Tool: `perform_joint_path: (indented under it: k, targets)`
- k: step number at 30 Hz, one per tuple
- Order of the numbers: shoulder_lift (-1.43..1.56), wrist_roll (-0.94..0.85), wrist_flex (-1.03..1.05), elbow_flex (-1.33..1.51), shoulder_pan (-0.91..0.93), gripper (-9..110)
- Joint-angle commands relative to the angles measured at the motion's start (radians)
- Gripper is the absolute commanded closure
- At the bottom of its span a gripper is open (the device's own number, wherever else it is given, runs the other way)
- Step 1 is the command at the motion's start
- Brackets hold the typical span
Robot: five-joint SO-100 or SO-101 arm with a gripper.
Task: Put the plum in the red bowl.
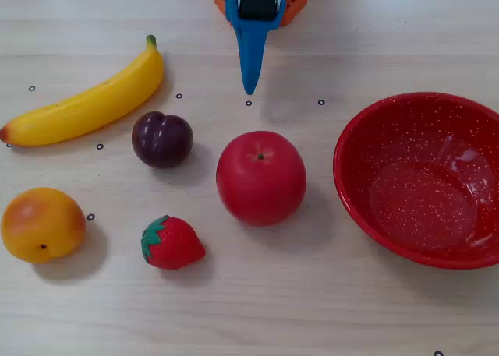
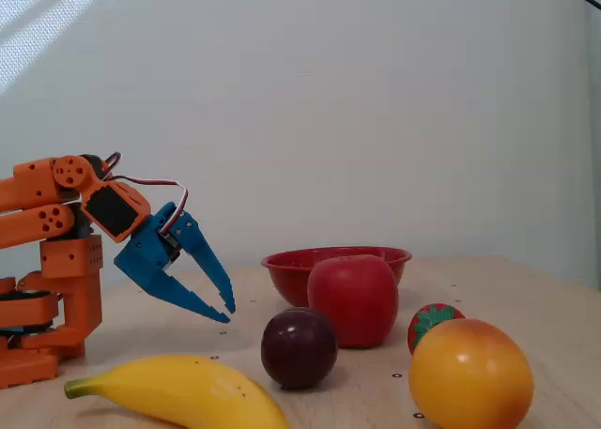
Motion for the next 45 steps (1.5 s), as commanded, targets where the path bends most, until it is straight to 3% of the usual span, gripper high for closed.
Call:
perform_joint_path:
  k: [1,13,24,30,34,45]
  targets:
    - [0.011,-0.354,-0.02,-0.002,0.008,101]
    - [-0.046,-0.341,-0.092,-0.018,0.008,101]
    - [-0.437,-0.333,-0.095,-0.417,-0.023,101]
    - [-0.63,-0.184,-0.043,-0.644,-0.077,101]
    - [-0.799,-0.158,0.106,-0.865,-0.126,100]
    - [-1.307,-0.176,0.71,-1.537,-0.279,68]
